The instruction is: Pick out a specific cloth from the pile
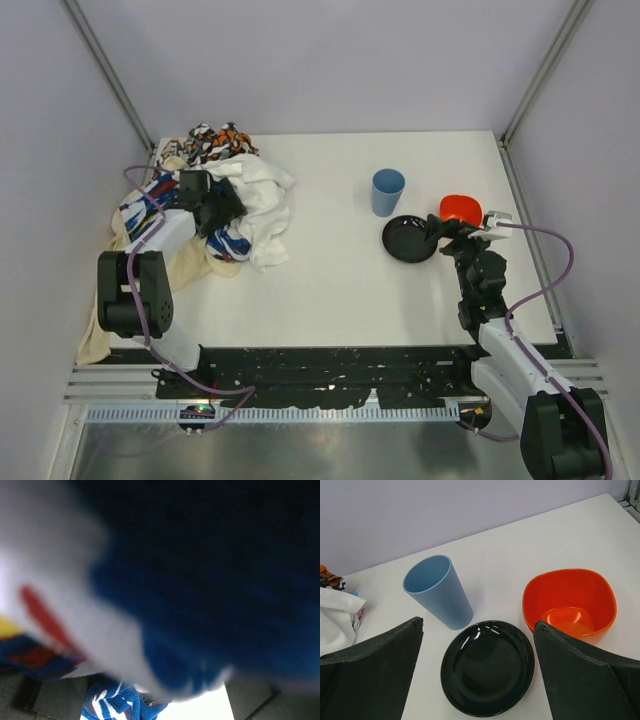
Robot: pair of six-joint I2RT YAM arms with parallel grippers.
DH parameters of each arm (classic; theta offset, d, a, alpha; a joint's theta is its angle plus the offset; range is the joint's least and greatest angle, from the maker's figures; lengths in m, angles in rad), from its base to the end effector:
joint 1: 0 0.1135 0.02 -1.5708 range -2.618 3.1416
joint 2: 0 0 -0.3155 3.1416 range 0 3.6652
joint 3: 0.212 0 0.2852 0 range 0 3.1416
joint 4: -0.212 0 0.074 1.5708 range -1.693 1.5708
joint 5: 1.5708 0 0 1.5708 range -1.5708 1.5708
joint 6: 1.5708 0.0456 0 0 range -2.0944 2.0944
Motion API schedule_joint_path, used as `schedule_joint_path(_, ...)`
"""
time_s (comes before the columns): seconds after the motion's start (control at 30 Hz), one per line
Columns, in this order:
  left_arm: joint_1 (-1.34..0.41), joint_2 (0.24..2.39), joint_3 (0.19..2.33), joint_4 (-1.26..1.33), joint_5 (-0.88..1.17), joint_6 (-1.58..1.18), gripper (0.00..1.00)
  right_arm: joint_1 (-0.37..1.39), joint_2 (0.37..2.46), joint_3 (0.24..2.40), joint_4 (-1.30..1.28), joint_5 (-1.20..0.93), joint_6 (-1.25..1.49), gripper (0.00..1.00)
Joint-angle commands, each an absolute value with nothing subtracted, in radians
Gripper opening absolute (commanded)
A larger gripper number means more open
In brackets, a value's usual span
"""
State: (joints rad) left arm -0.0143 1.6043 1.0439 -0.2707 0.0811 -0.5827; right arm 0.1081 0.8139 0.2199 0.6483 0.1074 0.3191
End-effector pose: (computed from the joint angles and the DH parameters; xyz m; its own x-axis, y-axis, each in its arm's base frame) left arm 0.3791 -0.0091 0.2432 -0.6546 -0.5392 -0.5299 -0.3489 0.8373 -0.4209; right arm 0.1866 0.0153 0.2430 0.0510 0.3193 -0.9463 -0.0177 0.9477 0.3188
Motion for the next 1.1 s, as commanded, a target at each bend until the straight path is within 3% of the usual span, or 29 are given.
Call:
schedule_joint_path(0.0,-0.104,1.695,1.104,-0.322,0.120,-0.614,1.00,0.103,0.808,0.259,0.670,0.123,0.333,0.95)
schedule_joint_path(0.07,-0.150,1.732,1.143,-0.382,0.039,-0.614,1.00,0.104,0.811,0.259,0.670,0.114,0.333,0.95)
schedule_joint_path(0.3,-0.409,1.848,1.307,-0.695,-0.331,-0.595,0.77,0.104,0.787,0.273,0.620,0.172,0.291,0.95)
schedule_joint_path(0.47,-0.506,1.894,1.270,-0.678,-0.254,-0.624,0.78,0.104,0.781,0.265,0.627,0.153,0.290,0.95)
schedule_joint_path(0.57,-0.506,1.887,1.213,-0.595,-0.196,-0.652,0.72,0.104,0.787,0.268,0.624,0.150,0.290,0.95)
schedule_joint_path(0.63,-0.505,1.894,1.224,-0.612,-0.230,-0.652,0.59,0.106,0.788,0.268,0.623,0.147,0.290,0.95)
schedule_joint_path(0.67,-0.505,1.894,1.238,-0.633,-0.248,-0.650,0.45,0.106,0.785,0.270,0.621,0.146,0.290,0.95)
schedule_joint_path(0.73,-0.505,1.882,1.262,-0.666,-0.279,-0.634,0.02,0.104,0.784,0.270,0.623,0.144,0.290,0.95)
schedule_joint_path(0.9,-0.505,1.676,1.360,-0.761,-0.446,-0.560,0.00,0.106,0.775,0.268,0.630,0.089,0.291,0.95)
schedule_joint_path(1.07,-0.473,1.445,1.476,-0.807,-0.702,-0.438,0.00,0.109,0.785,0.296,0.647,-0.168,0.305,0.95)
